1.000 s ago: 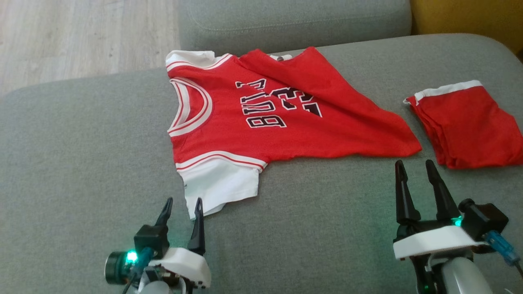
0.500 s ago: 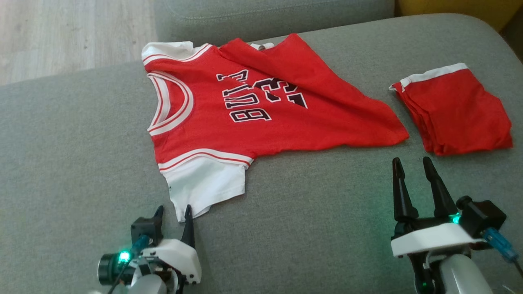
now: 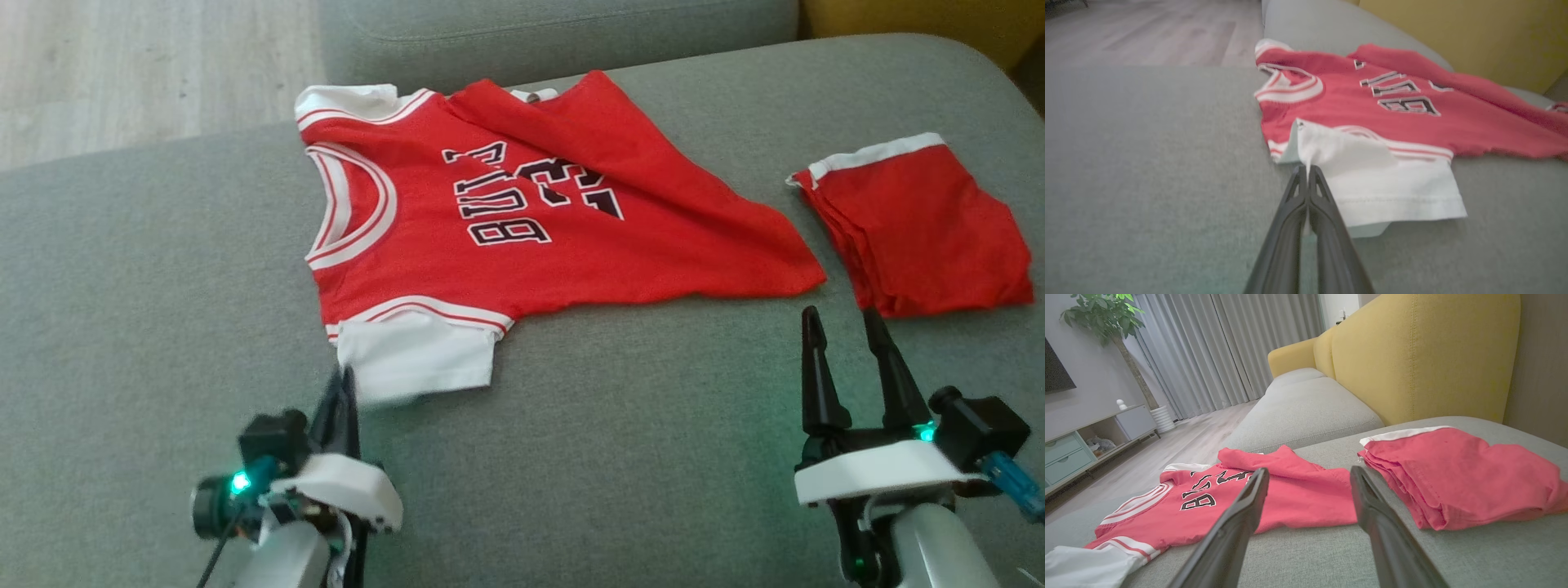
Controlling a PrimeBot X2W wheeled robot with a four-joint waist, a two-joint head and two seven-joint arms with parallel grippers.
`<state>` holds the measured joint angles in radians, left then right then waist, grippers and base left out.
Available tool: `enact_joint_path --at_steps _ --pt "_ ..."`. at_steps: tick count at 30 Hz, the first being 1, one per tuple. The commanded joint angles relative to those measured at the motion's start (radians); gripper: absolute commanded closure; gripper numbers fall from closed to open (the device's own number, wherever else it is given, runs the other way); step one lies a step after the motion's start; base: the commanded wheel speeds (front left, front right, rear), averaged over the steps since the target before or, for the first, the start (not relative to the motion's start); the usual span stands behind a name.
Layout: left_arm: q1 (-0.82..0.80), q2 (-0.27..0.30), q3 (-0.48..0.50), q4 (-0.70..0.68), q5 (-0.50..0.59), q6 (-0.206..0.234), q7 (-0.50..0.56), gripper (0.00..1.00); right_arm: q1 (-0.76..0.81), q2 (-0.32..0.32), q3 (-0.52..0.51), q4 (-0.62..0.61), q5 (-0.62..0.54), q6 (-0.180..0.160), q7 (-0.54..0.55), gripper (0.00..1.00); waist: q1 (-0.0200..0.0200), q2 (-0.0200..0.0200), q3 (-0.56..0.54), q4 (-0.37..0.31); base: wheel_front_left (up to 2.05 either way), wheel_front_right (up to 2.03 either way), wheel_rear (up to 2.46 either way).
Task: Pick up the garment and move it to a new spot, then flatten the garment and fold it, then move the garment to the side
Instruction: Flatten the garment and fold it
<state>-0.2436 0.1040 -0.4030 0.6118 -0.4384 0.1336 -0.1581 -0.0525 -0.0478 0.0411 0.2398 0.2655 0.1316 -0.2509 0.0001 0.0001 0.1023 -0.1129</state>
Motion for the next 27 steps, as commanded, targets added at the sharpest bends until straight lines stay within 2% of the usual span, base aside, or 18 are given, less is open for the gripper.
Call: enact_joint_path --at_steps 1,6,12,22,27 --pt "-0.035 0.014 0.058 -0.069 -0.007 0.016 -0.053 1.0 -0.037 -0.002 0.015 -0.027 -0.006 -0.001 -0.011 0.0 -0.0001 -0.0001 -0.007 0.012 0.0 0.0 0.0" --pt "-0.036 0.025 0.105 -0.163 0.001 0.039 -0.094 1.0 -0.042 -0.002 0.0 0.003 -0.022 -0.001 0.0 0.0 -0.0001 -0.0001 -0.013 0.032 0.0 0.0 0.0" --pt "-0.008 0.027 0.174 -0.324 0.046 0.064 -0.103 1.0 -0.08 -0.002 -0.051 0.088 -0.046 -0.001 0.064 0.0 -0.0001 -0.0001 -0.01 0.061 0.0 0.0 0.0" --pt "0.032 0.001 0.159 -0.379 0.107 0.017 -0.103 1.0 -0.221 -0.002 -0.073 0.373 0.05 -0.001 0.139 0.0 -0.0001 -0.0001 0.015 0.103 0.0 0.0 0.0" --pt "0.025 -0.008 0.146 -0.379 0.13 -0.004 -0.104 1.0 -0.317 -0.002 -0.085 0.533 0.035 -0.001 0.129 0.0 -0.0001 -0.0001 0.03 0.122 0.0 0.0 0.0"
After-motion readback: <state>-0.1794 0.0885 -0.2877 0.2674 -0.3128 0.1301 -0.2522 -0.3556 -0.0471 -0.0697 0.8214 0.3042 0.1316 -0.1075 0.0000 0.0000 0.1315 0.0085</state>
